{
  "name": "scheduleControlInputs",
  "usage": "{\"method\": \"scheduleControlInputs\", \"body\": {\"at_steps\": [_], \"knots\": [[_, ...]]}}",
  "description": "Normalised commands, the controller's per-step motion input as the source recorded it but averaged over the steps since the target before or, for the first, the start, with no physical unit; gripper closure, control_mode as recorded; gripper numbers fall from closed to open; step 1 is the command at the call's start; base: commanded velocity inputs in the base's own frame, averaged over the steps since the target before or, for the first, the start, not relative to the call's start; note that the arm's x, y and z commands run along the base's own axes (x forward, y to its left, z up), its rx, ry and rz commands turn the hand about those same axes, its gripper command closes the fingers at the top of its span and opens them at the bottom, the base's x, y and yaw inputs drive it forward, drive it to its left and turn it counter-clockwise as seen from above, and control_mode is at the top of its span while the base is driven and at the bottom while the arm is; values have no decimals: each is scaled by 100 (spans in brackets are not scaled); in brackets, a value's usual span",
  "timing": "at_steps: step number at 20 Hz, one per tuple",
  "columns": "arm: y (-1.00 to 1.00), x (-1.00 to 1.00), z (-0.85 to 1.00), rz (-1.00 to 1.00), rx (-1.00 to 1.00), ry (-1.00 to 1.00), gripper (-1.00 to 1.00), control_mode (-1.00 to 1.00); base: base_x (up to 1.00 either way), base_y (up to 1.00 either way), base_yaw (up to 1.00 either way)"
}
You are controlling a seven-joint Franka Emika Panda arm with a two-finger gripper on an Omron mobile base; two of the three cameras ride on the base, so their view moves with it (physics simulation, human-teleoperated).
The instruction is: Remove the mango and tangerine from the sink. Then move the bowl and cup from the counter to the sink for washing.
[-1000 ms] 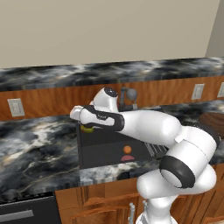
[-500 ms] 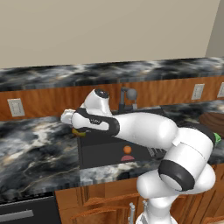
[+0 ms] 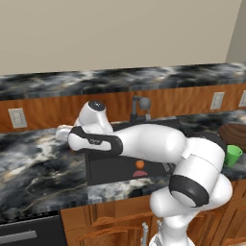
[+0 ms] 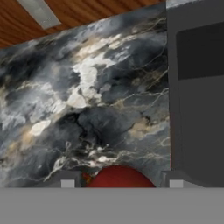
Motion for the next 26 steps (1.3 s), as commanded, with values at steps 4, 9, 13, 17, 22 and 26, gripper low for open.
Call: {"method": "scheduleControlInputs", "body": {"at_steps": [4, 9, 13, 17, 22, 26], "knots": [[33, 0, -6, 0, -2, 0, 100, -100, 0, 0, 0], [26, 0, -7, 0, -1, 0, 100, -100, 0, 0, 0], [19, -3, -12, 0, -4, 0, 100, -100, 0, 0, 0], [13, -9, -15, 0, -8, 0, 100, -100, 0, 0, 0], [9, -3, -14, 0, -7, 0, 100, -100, 0, 0, 0], [8, 0, -15, 0, -3, 0, 100, -100, 0, 0, 0]]}}
